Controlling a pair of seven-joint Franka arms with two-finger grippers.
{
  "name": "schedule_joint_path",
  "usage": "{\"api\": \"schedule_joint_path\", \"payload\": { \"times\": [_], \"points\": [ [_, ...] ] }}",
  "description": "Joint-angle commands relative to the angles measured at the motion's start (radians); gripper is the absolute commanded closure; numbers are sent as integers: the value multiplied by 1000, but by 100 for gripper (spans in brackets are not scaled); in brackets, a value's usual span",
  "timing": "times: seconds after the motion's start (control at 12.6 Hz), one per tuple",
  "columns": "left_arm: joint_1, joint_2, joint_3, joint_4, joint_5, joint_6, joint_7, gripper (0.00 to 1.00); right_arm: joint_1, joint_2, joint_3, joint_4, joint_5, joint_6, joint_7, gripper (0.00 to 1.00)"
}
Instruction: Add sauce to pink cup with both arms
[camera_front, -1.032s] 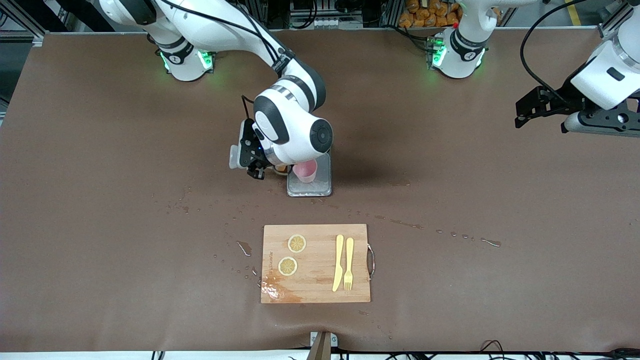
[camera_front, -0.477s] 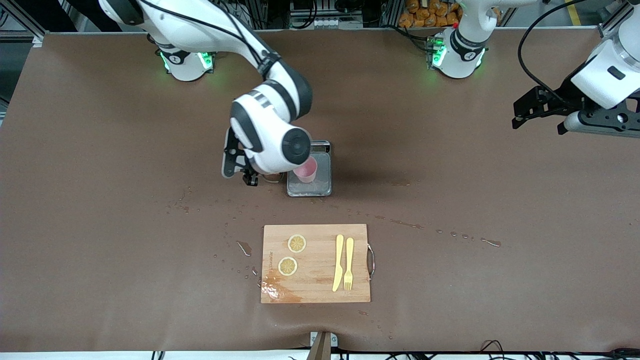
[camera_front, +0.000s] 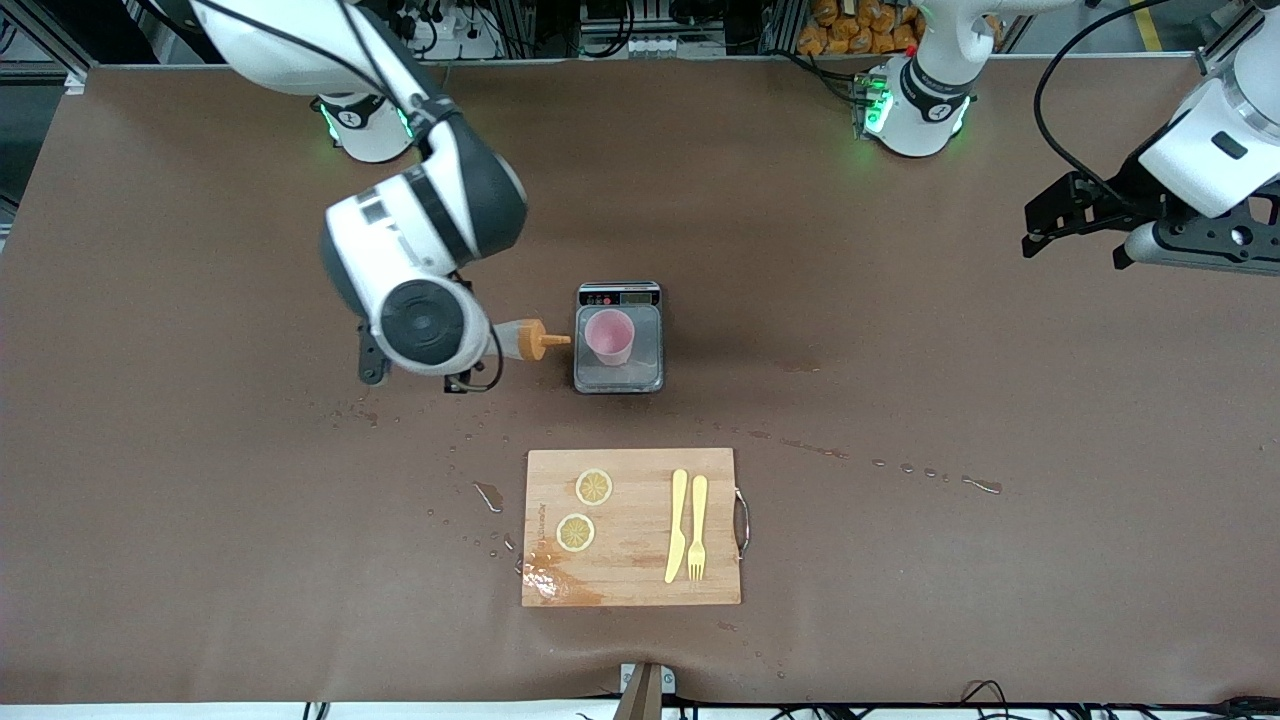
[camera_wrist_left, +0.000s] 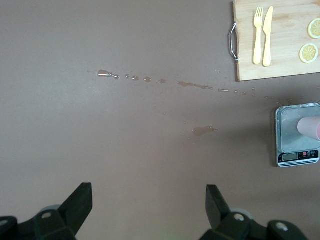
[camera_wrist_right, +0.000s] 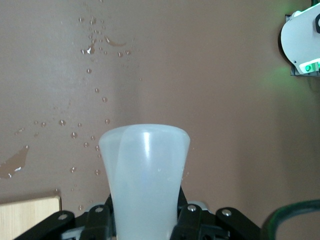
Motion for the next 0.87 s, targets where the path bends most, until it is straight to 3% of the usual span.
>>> {"api": "schedule_joint_path", "payload": {
  "times": [0.0,0.64,0.79],
  "points": [
    [5,5,-7,10,-3,-1,-21,0,-106,-32,12,-20,128,2,-150,100],
    [3,15,-7,12,0,4,-21,0,-495,-18,12,-94,526,-76,-641,100],
    [5,23,-6,10,0,12,-19,0,-580,-3,12,-97,569,-123,-738,100]
  ]
}}
